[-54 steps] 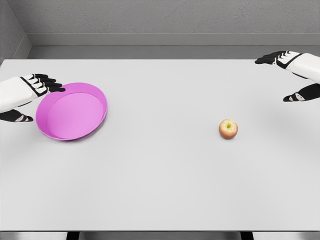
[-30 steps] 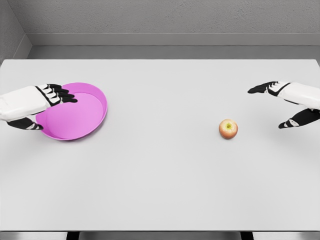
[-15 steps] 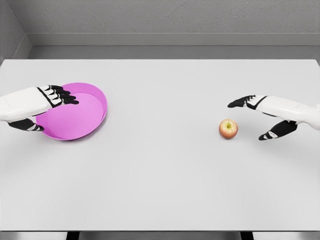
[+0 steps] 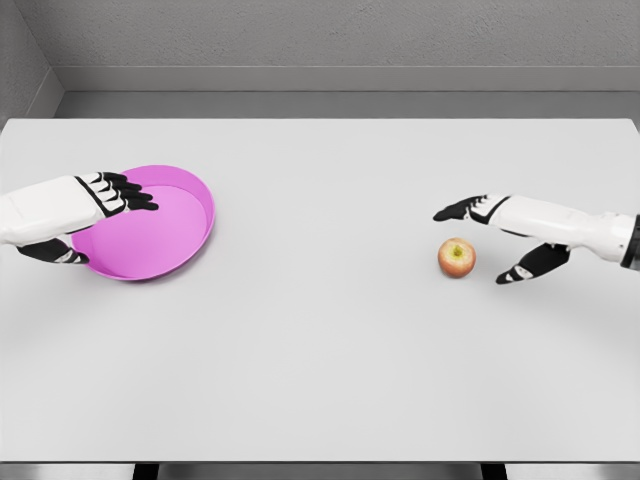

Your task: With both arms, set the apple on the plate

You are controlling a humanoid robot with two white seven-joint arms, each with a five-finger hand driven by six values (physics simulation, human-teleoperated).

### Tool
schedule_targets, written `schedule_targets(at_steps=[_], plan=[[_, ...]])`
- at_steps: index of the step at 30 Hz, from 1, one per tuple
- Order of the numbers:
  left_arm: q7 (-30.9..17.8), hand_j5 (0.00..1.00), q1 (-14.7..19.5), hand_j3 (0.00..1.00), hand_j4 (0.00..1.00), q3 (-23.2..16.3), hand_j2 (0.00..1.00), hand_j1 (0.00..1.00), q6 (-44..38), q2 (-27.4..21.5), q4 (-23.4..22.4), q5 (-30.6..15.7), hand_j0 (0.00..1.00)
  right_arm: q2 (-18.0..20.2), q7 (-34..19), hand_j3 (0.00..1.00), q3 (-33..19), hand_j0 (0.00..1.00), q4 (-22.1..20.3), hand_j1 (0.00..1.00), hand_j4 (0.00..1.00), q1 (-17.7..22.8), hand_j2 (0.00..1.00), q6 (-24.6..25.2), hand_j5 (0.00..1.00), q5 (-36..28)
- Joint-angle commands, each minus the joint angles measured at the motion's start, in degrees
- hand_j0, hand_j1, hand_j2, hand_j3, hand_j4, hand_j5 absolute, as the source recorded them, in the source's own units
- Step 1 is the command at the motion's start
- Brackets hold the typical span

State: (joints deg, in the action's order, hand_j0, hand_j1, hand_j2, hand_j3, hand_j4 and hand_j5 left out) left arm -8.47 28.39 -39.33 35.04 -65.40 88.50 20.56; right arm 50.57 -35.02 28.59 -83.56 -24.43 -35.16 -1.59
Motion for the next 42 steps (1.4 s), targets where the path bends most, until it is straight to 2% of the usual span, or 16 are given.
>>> schedule_targets(at_steps=[1,4,12,17,24,38,42], plan=[[0.03,1.00,0.00,1.00,1.00,-0.04,1.00,1.00,-0.04,-0.08,0.00,-0.35,1.00,-0.30,0.02,1.00,0.41,1.00,0.15,1.00,1.00,0.00,1.00,0.16,1.00,0.00],[0.03,1.00,-0.09,1.00,1.00,-0.04,1.00,1.00,-0.04,-0.08,0.00,-0.35,1.00,-2.14,0.02,1.00,0.76,1.00,1.82,1.00,1.00,-0.26,1.00,0.16,1.00,2.11],[0.03,1.00,-0.18,1.00,1.00,-0.04,1.00,1.00,-0.04,-0.08,0.00,-0.35,1.00,-3.73,0.02,1.00,2.79,1.00,3.40,1.00,1.00,-1.76,1.00,1.84,1.00,3.34],[0.03,1.00,-0.09,1.00,1.00,-0.04,1.00,1.00,-0.04,-0.08,0.00,-0.35,1.00,-4.08,0.02,1.00,2.96,1.00,3.93,1.00,1.00,-1.84,1.00,1.93,1.00,3.43],[0.03,1.00,-0.09,1.00,1.00,-0.04,1.00,1.00,-0.04,-0.08,0.00,-0.43,1.00,-3.99,0.02,1.00,6.21,1.00,4.63,1.00,1.00,-3.87,1.00,3.60,1.00,3.61],[0.03,1.00,-0.09,1.00,1.00,-0.22,1.00,1.00,-0.04,0.01,0.00,-0.35,1.00,-5.84,0.02,1.00,6.30,1.00,8.85,1.00,1.00,-5.01,1.00,3.60,1.00,3.70],[0.03,1.00,-0.09,1.00,1.00,-0.22,1.00,1.00,-0.04,0.01,0.00,-0.35,1.00,-6.19,0.02,1.00,6.39,1.00,8.94,1.00,1.00,-5.19,1.00,3.69,1.00,4.22]])
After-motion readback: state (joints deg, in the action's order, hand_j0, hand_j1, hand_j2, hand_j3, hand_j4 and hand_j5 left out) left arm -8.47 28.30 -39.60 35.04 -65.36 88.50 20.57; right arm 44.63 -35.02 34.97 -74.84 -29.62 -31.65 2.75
